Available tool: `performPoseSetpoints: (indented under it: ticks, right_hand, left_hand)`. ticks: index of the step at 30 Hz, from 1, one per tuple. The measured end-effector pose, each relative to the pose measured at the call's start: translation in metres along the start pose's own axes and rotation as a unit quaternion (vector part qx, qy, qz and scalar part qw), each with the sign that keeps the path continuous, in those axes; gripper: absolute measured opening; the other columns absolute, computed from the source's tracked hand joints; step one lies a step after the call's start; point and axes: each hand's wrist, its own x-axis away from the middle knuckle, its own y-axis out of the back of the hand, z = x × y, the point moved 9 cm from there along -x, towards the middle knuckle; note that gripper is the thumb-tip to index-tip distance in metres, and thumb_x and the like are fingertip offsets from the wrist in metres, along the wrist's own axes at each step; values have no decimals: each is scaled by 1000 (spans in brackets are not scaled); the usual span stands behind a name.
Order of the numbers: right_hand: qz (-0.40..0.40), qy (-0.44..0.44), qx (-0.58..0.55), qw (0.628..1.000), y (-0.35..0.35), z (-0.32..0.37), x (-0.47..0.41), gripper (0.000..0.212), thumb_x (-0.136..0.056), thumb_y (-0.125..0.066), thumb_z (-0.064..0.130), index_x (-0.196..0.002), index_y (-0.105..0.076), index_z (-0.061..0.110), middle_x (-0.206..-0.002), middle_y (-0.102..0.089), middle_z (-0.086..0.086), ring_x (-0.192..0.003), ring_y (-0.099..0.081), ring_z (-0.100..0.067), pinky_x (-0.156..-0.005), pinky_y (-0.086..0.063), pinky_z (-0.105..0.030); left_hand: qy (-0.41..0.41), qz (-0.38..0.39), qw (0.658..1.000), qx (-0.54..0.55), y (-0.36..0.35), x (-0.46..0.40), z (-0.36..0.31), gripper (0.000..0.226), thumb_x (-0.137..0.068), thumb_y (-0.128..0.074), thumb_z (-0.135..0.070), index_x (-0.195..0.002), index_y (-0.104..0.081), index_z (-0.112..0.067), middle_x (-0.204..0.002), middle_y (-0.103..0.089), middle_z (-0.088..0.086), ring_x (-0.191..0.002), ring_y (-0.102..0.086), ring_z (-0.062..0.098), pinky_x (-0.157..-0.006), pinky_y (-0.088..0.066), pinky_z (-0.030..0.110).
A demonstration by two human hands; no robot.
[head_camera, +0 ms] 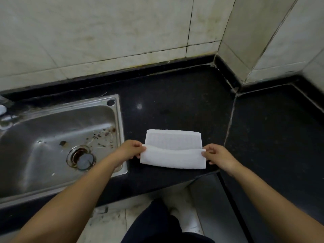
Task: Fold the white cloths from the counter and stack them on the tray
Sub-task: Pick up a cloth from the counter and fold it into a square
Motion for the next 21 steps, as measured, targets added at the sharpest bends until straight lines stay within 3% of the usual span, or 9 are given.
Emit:
performPoseSetpoints:
  ticks: [3, 5, 8, 12, 15, 17, 19, 21]
  right_hand:
    - [-71, 16, 72, 995, 17, 25, -25, 8, -93, -56, 21, -94, -61, 14, -89, -62, -2, -85, -58, -17, -71, -43, -27]
    - [-106, 11, 101, 989, 23, 34, -40, 8, -93, -54, 21, -92, -59, 14, -85, -58, -1, -82, -54, -17, -67, -39, -27]
    - [-124, -17, 132, 983, 22, 33, -56, 8, -94, -50, 18, -92, -57, 15, -86, -58, -3, -78, -54, -17, -65, -41, -28]
    - [-140, -21, 212, 967, 20, 27, -66, 8, -94, -47, 18, -93, -55, 18, -91, -61, -4, -79, -57, -19, -65, -44, -30]
    - [-154, 6, 301, 941, 17, 33, -67, 16, -93, -47, 18, -107, -54, 18, -106, -58, -5, -96, -56, -22, -77, -47, -35]
    - [-137, 20, 346, 928, 14, 38, -70, 29, -92, -47, 18, -121, -51, 19, -117, -52, -6, -111, -49, -25, -89, -44, -37]
    - [-104, 20, 363, 926, 14, 41, -74, 34, -92, -48, 19, -126, -49, 21, -120, -50, -6, -116, -46, -25, -94, -41, -38]
    - [-78, 8, 351, 933, 18, 43, -77, 31, -92, -51, 26, -123, -51, 21, -119, -50, -6, -115, -47, -24, -95, -40, -39]
  left_hand:
    - [-32, -73, 997, -12, 16, -22, -18, 15, -91, -58, -20, -80, -62, -10, -72, -59, 0, -71, -55, 15, -66, -42, 26]
    - [-50, -109, 991, -54, 22, -35, -31, 15, -91, -58, -22, -81, -60, -11, -75, -56, 0, -74, -52, 15, -61, -39, 24]
    - [-60, -140, 983, -98, 23, -52, -39, 13, -91, -57, -22, -82, -58, -13, -78, -54, -1, -76, -51, 16, -64, -36, 27]
    - [-47, -163, 970, -172, 15, -65, -35, 12, -92, -54, -26, -89, -58, -15, -86, -57, 0, -84, -58, 20, -76, -48, 34]
    - [-70, -197, 949, -235, 14, -64, -39, 12, -92, -53, -25, -98, -56, -16, -96, -57, 3, -93, -56, 22, -85, -48, 39]
    - [-113, -230, 914, -314, 11, -58, -54, 19, -91, -52, -23, -109, -53, -17, -110, -53, 4, -102, -52, 21, -89, -45, 36]
    - [-186, -199, 887, -373, -13, -49, -78, 29, -92, -51, -24, -120, -49, -18, -121, -50, 4, -109, -48, 21, -93, -40, 33]
    - [-270, -79, 884, -372, -64, -34, -102, 33, -94, -49, -26, -125, -48, -15, -128, -48, 6, -116, -46, 24, -97, -36, 35]
